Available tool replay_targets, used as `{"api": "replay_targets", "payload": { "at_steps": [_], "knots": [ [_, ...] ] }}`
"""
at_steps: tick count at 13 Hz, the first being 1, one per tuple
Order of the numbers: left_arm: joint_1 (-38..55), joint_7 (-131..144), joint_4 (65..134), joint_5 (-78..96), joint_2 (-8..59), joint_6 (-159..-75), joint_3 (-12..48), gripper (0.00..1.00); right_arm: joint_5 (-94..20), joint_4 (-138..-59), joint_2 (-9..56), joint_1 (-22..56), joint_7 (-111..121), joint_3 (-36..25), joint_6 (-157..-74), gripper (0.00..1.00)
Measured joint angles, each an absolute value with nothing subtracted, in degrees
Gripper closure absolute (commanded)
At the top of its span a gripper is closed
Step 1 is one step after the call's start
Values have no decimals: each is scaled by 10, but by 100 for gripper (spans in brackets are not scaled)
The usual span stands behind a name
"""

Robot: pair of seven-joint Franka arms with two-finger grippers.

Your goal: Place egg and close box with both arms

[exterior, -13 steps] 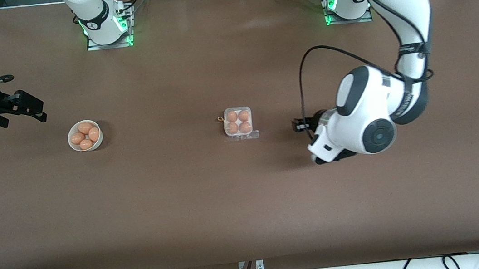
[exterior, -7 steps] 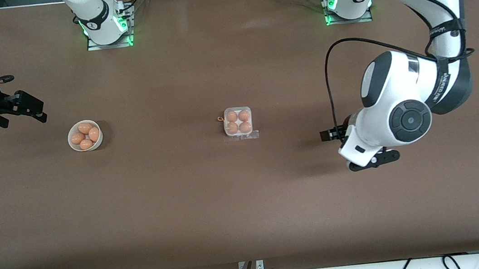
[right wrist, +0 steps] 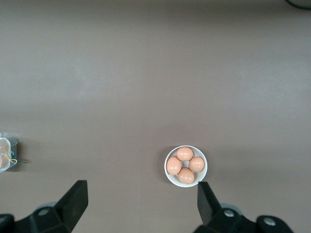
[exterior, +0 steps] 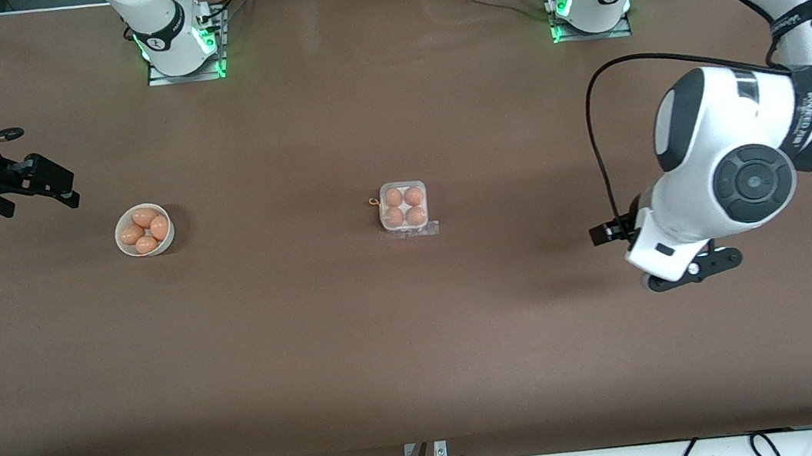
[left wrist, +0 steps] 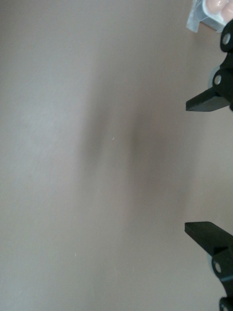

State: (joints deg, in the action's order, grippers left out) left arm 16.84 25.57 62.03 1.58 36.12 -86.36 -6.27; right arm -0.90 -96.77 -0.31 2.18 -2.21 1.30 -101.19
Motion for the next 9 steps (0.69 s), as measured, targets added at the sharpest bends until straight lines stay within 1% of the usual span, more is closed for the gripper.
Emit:
{"api": "replay_targets", "payload": {
  "at_steps": [4, 6, 9],
  "knots": [
    [106, 151, 631, 7, 312, -859, -65, 0, -9, -968, -3, 22, -22, 13, -1012, 0],
    [78, 100, 654, 6, 275, -868, -66, 0, -9, -968, -3, 22, -22, 13, -1012, 0],
    [43, 46, 710, 6, 207, -885, -66, 0, -9, -968, -2, 22, -22, 13, -1012, 0]
  ]
}}
